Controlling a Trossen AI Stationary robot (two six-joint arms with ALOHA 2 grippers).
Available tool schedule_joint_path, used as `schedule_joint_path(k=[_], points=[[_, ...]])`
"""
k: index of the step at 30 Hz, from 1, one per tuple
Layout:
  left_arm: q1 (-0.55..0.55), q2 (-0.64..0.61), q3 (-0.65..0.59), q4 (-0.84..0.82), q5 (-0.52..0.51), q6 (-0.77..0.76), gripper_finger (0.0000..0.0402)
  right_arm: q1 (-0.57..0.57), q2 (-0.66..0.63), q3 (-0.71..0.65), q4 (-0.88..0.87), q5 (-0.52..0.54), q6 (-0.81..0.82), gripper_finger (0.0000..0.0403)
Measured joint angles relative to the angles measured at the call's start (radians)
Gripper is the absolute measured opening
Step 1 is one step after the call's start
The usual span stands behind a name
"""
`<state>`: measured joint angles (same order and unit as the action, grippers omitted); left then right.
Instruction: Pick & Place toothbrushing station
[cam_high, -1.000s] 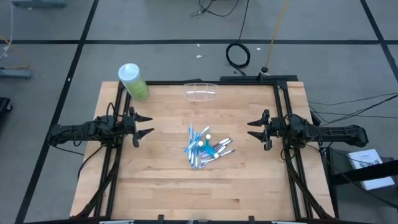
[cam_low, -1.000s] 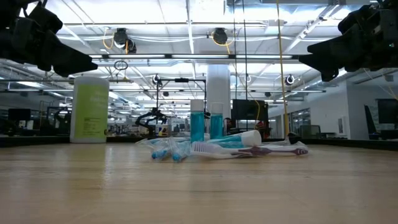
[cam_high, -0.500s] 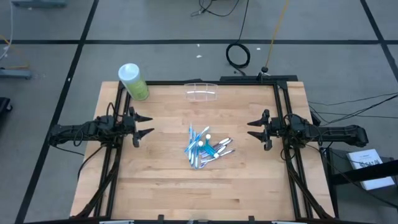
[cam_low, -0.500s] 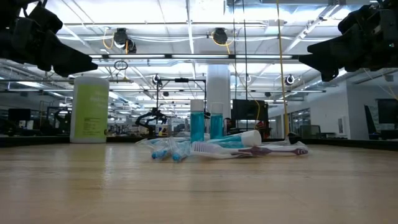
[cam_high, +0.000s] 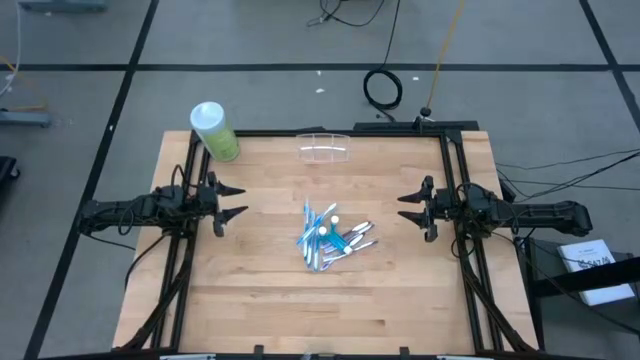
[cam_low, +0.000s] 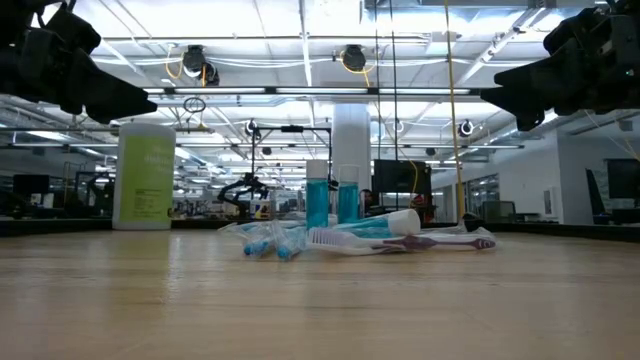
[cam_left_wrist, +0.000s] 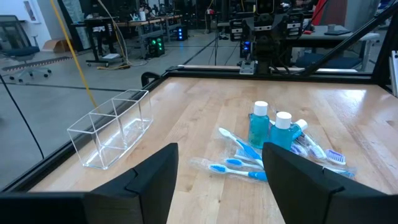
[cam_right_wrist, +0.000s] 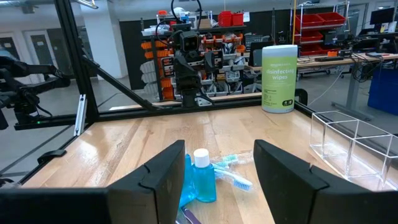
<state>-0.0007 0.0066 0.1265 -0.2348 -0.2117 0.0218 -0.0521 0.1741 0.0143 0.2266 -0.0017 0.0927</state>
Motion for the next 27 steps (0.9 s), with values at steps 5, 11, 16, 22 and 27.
schedule_joint_path(k=[5, 11, 16, 22, 27], points=[[0.000, 0.000, 0.000, 0.000, 0.000, 0.000, 0.0241, 0.000, 0.000, 0.000, 0.000, 0.000, 0.000, 0.0183], [0.000, 0.000, 0.000, 0.000, 0.000, 0.000, 0.0241, 0.000, 0.000, 0.000, 0.000, 0.000, 0.000, 0.0183], [0.000, 0.000, 0.000, 0.000, 0.000, 0.000, 0.0241, 0.000, 0.000, 0.000, 0.009, 0.000, 0.004, 0.0183], [0.000, 0.000, 0.000, 0.000, 0.000, 0.000, 0.0241, 0.000, 0.000, 0.000, 0.060, 0.000, 0.103, 0.0183], [0.000, 0.000, 0.000, 0.000, 0.000, 0.000, 0.0241, 0.000, 0.000, 0.000, 0.143, 0.000, 0.191, 0.0183]])
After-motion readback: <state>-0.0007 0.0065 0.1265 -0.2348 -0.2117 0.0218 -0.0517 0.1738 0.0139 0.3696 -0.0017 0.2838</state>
